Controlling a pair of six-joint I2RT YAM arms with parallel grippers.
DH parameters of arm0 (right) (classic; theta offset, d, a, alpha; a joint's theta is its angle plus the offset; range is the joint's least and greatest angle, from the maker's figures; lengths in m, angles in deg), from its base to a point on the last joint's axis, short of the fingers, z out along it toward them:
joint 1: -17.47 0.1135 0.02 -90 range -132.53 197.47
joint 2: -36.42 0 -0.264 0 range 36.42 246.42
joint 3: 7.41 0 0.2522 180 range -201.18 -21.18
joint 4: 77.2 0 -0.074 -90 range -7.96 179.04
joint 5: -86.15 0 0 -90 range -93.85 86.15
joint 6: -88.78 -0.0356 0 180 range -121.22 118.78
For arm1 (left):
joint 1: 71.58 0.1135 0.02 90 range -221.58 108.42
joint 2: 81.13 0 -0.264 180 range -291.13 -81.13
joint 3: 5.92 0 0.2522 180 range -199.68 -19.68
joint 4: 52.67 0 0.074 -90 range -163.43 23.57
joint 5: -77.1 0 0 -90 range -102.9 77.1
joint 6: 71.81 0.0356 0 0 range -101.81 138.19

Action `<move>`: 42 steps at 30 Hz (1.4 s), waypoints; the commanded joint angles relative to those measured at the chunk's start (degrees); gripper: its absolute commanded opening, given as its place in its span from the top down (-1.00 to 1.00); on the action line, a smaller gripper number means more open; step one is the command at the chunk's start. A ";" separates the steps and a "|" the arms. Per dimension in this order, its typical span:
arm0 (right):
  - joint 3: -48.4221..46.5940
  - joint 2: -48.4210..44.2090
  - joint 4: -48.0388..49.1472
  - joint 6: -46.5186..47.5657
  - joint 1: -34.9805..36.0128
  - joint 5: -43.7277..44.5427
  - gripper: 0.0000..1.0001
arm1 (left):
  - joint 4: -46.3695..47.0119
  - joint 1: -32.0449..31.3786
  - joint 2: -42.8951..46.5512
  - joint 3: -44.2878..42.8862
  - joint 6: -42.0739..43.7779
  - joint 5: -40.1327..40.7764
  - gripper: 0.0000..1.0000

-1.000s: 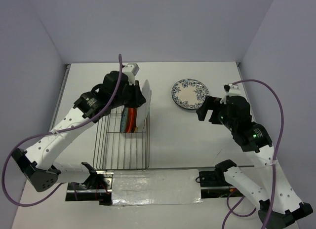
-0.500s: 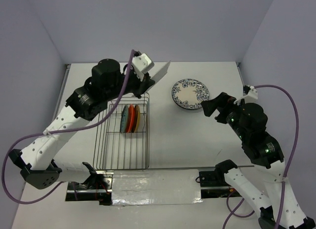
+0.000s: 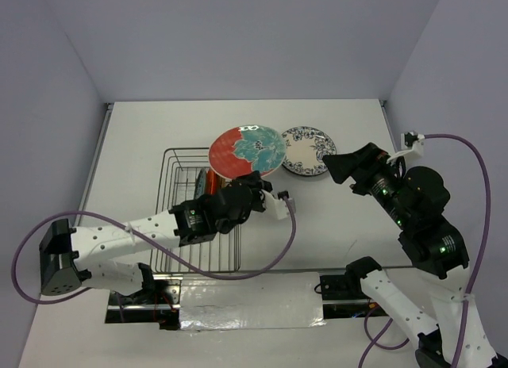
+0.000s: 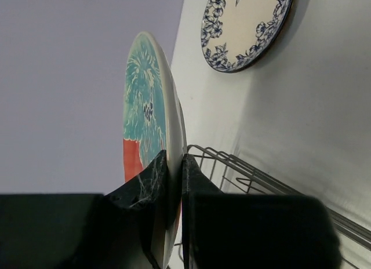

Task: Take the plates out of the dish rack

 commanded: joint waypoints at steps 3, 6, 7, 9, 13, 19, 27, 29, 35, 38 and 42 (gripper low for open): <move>-2.69 -0.28 0.47 -0.84 -0.50 -2.65 -1.00 | 31.91 -5.33 6.72 2.01 16.81 15.13 1.00; -1.47 0.42 0.29 -0.49 -0.76 -3.88 -1.00 | 34.03 -7.35 7.68 3.68 18.03 16.10 1.00; -1.03 0.59 0.64 -0.49 -1.20 -5.45 -1.00 | 37.69 -8.06 7.95 4.73 19.17 16.36 1.00; 0.81 1.56 2.21 -1.45 -1.73 -7.91 -1.00 | 42.71 -9.90 8.48 8.86 23.90 16.54 1.00; 4.94 4.02 6.96 -5.14 -3.57 -16.96 -1.00 | 51.42 -12.72 8.83 13.44 30.34 16.89 1.00; 7.41 5.96 11.62 -7.87 -4.54 -19.88 -1.00 | 56.52 -16.24 7.08 15.37 35.96 18.21 1.00; 7.94 6.84 16.27 -6.55 -4.63 -20.58 -0.98 | 53.47 -18.26 6.46 16.52 32.47 19.44 1.00; 8.47 5.70 17.16 -6.29 -4.54 -19.97 -0.98 | 51.36 -18.35 7.07 16.17 30.62 18.83 1.00; 8.56 7.34 21.46 -5.77 -4.63 -22.59 -0.93 | 45.37 -19.14 6.64 15.11 27.00 18.12 1.00; 5.58 11.47 20.42 -4.01 -4.45 -25.06 -0.90 | 44.59 -19.76 5.85 15.29 26.48 18.30 1.00; 1.88 15.61 15.14 -1.63 -3.75 -24.36 -0.86 | 44.93 -20.02 4.97 15.38 26.39 18.30 1.00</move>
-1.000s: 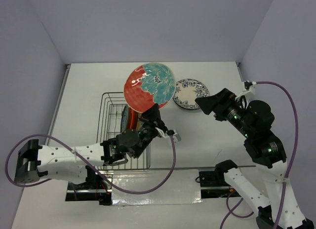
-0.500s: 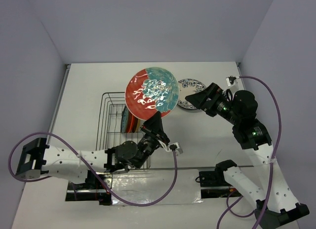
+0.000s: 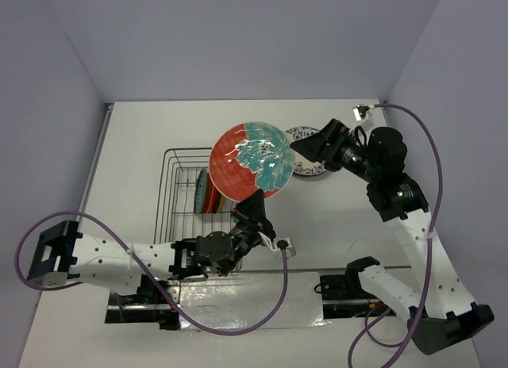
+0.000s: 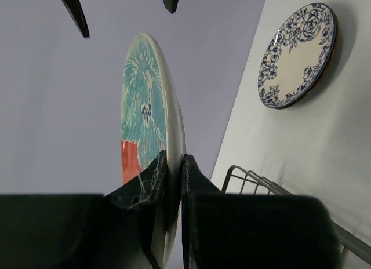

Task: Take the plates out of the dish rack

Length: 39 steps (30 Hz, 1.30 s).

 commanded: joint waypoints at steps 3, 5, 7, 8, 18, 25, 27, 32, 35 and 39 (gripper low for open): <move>-3.54 4.98 -3.07 4.19 1.39 -0.01 -0.81 | 7.28 -0.74 -0.15 -3.18 2.81 -0.61 1.00; -4.07 6.31 -2.55 5.16 2.70 -1.49 -0.74 | 6.92 -0.83 -0.59 -3.18 2.19 -0.78 1.00; -5.65 8.85 -2.98 6.64 4.02 -1.68 -0.51 | 7.01 -1.01 -1.20 -3.27 2.01 -0.78 1.00; -6.27 9.82 -3.42 7.35 5.59 -1.85 -0.40 | 7.10 -1.10 -1.47 -3.27 2.10 -0.69 1.00; -4.78 12.56 -0.53 7.71 8.16 -0.45 1.00 | 4.37 -1.36 -0.51 -3.80 -0.27 -0.34 0.99; 1.89 8.25 8.08 0.42 5.44 4.55 1.00 | 5.51 -1.36 2.39 -2.13 1.13 1.85 -0.62; 4.70 5.79 10.02 -2.73 3.51 10.93 1.00 | 1.33 -1.36 4.14 -2.47 0.18 2.03 -0.98; 13.32 2.62 15.90 -9.59 -6.94 17.57 1.00 | -25.48 -1.19 9.68 -8.79 -12.03 -0.17 -0.99; 17.62 4.28 22.22 -10.40 -13.62 17.92 1.00 | -31.84 -0.14 12.49 -11.79 -15.12 1.93 -0.99; 19.83 13.57 35.66 -6.89 -17.22 15.56 1.00 | -16.86 8.89 17.07 -11.09 -12.40 9.21 -0.99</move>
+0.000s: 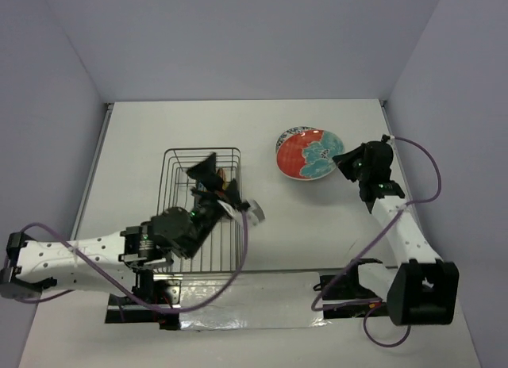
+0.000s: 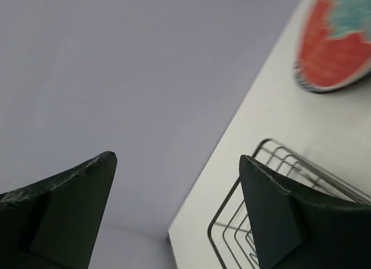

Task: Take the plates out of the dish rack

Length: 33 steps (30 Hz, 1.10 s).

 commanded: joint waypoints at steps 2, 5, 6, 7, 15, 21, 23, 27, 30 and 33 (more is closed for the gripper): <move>-2.57 8.68 26.87 0.71 -1.24 -3.62 1.00 | 15.26 14.38 4.13 -6.14 -6.80 11.33 -0.99; -3.72 13.10 31.88 2.82 -1.68 -3.71 1.00 | 0.25 27.30 4.49 -11.52 -27.17 8.99 -0.99; -4.16 14.33 33.03 2.91 -1.94 -3.97 1.00 | -1.74 30.20 4.32 -12.84 -30.96 8.37 -0.99; -4.25 16.52 35.21 2.82 -2.21 -4.67 1.00 | -2.89 34.76 3.62 -13.03 -36.05 8.28 -0.99; -4.16 25.85 47.60 1.34 -5.90 -15.56 1.00 | -6.26 40.60 2.38 -12.77 -41.12 6.79 -0.99; -4.60 33.06 52.46 -0.78 -7.83 -20.32 0.84 | -5.27 40.60 2.03 -11.71 -40.05 6.35 -0.99; -4.69 34.29 52.55 -0.17 -7.92 -20.76 0.79 | -5.89 40.60 1.77 -11.97 -40.23 5.91 -0.99; -4.07 34.64 50.45 2.29 -7.92 -19.79 0.39 | -7.03 40.60 0.98 -12.33 -41.19 5.12 -0.99; -3.98 34.73 45.72 4.05 -7.84 -17.78 -0.09 | -8.26 40.60 -0.16 -12.77 -41.81 4.68 -0.99; -5.65 34.12 35.02 6.94 -7.14 -12.78 -0.24 | -8.88 40.60 -0.96 -13.03 -42.07 4.15 -0.99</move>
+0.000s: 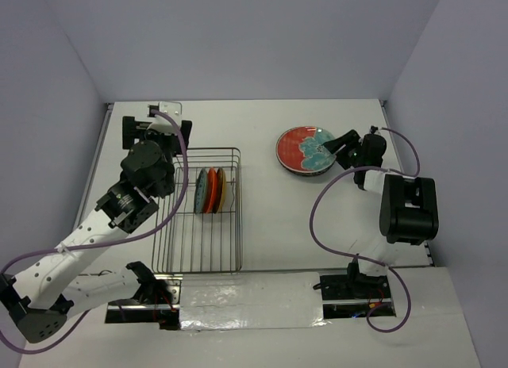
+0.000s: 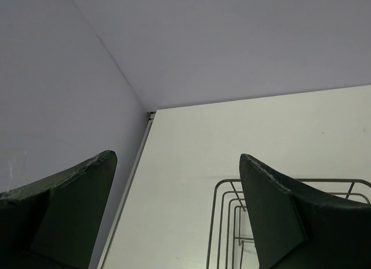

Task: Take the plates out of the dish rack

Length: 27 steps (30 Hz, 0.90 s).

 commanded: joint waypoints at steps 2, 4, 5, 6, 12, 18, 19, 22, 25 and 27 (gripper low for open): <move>-6.72 -1.97 -12.90 5.53 1.76 7.03 -0.34 | -0.18 0.21 -0.70 -2.28 -2.27 -1.36 -0.99; -10.32 -0.22 -21.36 7.47 2.91 9.49 -0.38 | -0.45 0.21 -0.96 -2.63 -2.63 -1.71 -0.99; -14.43 0.75 -28.98 9.13 4.30 11.94 -0.39 | -0.45 0.21 -1.22 -2.80 -2.80 -1.80 -0.99; -16.13 1.71 -32.01 9.67 5.10 12.57 -0.39 | -1.58 0.21 -1.75 -2.89 -2.80 -1.28 -0.99; -23.43 6.03 -43.89 12.05 11.17 21.01 -0.42 | -6.49 0.21 -2.98 -3.60 -5.61 -2.76 -0.99; -29.94 8.67 -53.57 11.53 13.90 30.93 -0.49 | -10.55 0.30 -5.26 -5.00 -9.13 -6.19 -0.99; -29.68 8.15 -54.01 11.09 13.90 33.56 -0.49 | -12.21 0.39 -5.70 -5.87 -10.61 -6.80 -0.99; -30.46 3.68 -56.64 11.35 15.12 41.02 -0.57 | -19.67 0.82 -8.68 -9.21 -17.02 -13.64 -0.99; -32.40 0.94 -61.03 12.58 16.53 46.49 -0.65 | -28.81 1.53 -11.32 -11.24 -26.77 -19.26 -0.99; -34.07 -1.96 -63.84 13.19 17.67 49.39 -0.72 | -31.29 1.79 -11.25 -10.02 -33.87 -21.48 -0.99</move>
